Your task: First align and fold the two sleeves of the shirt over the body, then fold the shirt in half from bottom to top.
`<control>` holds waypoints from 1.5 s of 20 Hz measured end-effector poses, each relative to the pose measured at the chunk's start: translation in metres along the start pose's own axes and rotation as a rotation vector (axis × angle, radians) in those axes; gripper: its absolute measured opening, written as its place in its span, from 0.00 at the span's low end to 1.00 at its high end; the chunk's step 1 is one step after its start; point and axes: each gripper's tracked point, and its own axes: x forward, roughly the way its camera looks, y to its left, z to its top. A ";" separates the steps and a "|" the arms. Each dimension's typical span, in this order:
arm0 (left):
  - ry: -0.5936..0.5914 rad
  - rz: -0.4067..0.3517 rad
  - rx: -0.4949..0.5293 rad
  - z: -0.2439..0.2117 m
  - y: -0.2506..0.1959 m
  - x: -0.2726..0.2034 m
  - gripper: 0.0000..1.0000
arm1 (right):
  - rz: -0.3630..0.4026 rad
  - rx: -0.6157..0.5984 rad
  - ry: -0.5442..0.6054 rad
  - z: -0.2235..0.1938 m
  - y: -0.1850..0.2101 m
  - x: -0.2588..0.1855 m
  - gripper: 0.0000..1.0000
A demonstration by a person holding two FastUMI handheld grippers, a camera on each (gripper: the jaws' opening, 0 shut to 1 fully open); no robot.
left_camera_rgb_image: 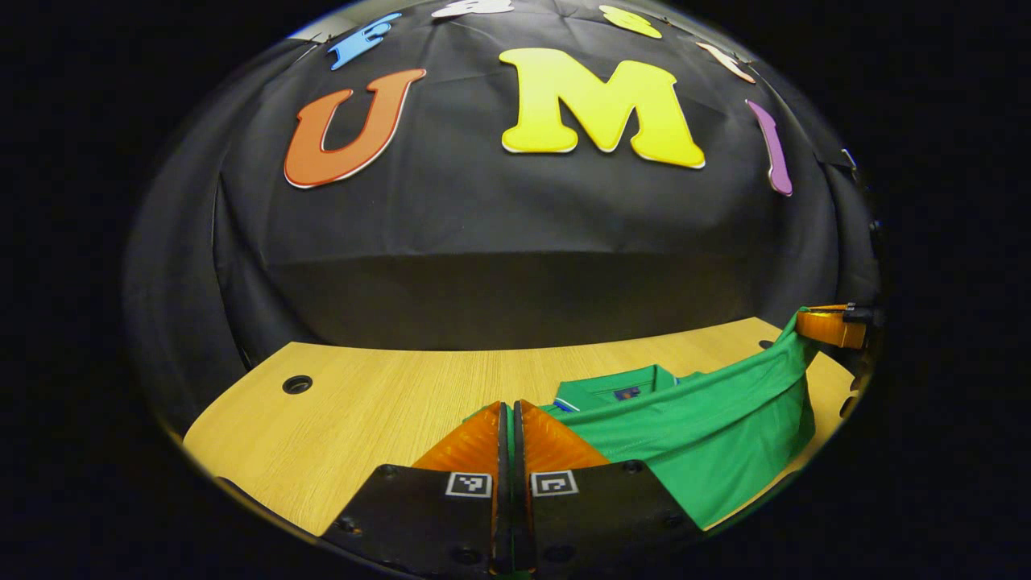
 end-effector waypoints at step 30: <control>0.028 0.078 -0.053 0.014 0.004 -0.047 0.97 | -0.028 0.007 0.018 0.017 -0.001 -0.063 0.97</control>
